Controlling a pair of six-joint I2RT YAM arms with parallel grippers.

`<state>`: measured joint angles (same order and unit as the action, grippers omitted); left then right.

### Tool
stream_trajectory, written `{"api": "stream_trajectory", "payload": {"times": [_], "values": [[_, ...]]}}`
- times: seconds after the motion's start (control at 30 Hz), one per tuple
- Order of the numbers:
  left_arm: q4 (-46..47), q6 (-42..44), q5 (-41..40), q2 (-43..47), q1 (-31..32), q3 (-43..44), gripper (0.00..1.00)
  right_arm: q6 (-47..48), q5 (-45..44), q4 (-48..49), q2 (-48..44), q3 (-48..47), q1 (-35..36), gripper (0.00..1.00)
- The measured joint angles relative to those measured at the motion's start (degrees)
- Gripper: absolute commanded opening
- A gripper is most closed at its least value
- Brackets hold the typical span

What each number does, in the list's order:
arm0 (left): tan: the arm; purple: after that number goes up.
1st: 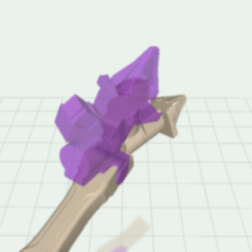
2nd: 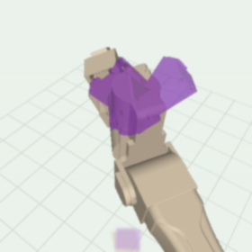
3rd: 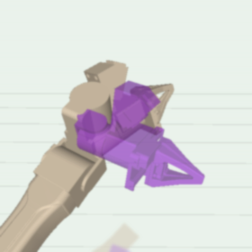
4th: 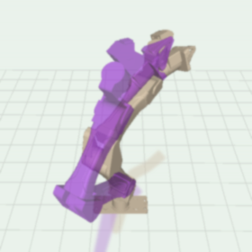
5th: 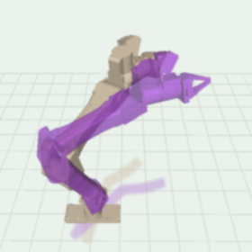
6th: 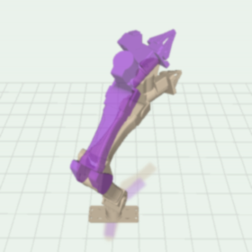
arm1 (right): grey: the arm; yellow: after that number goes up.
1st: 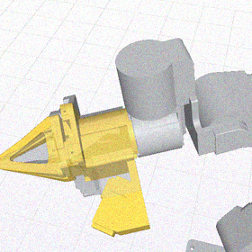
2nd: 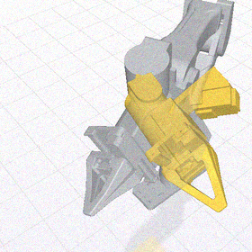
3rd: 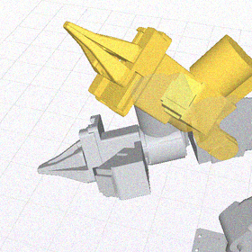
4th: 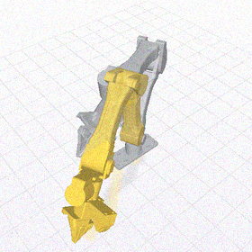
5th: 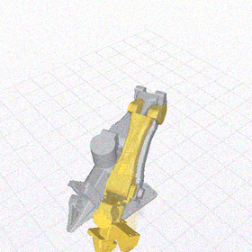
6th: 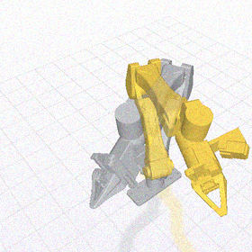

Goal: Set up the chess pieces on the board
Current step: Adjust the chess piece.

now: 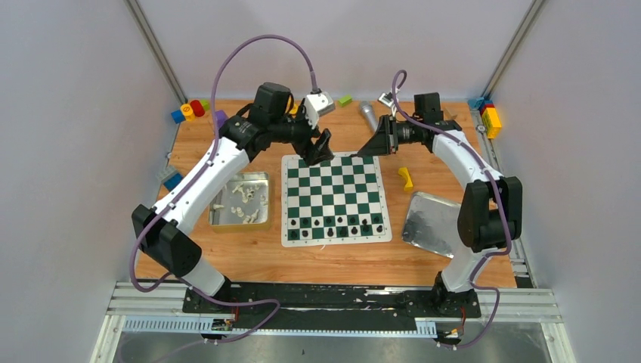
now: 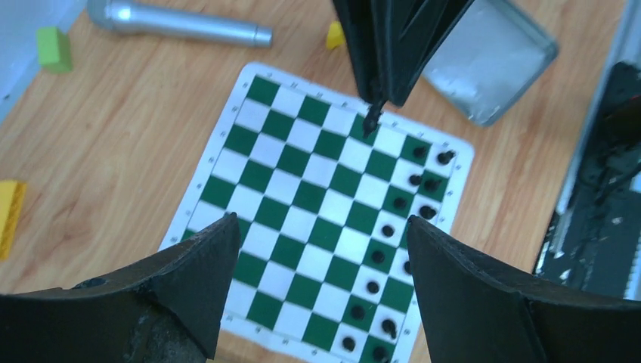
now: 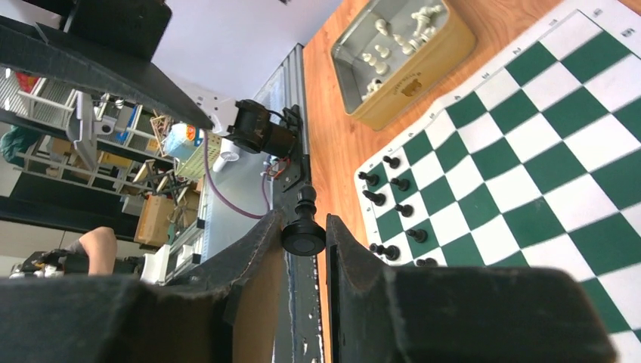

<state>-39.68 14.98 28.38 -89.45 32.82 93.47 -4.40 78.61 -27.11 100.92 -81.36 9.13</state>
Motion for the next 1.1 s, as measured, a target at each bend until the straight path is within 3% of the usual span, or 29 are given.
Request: {"api": "stream_trajectory", "payload": {"times": [0.43,0.77,1.1], "values": [[16.5,-25.3,23.5,-6.4,-5.2,-0.3,0.79,-8.9,4.9,5.9,-0.4,-2.0,0.7,0.00],[25.9,-38.3,30.1,-10.7,-5.8,-3.1,0.64,-14.6,5.5,10.7,-0.4,-2.0,0.7,0.00],[34.3,-46.6,33.2,-12.3,-5.7,-5.5,0.57,-17.0,5.5,13.0,-0.3,-2.0,0.7,0.00]]}}
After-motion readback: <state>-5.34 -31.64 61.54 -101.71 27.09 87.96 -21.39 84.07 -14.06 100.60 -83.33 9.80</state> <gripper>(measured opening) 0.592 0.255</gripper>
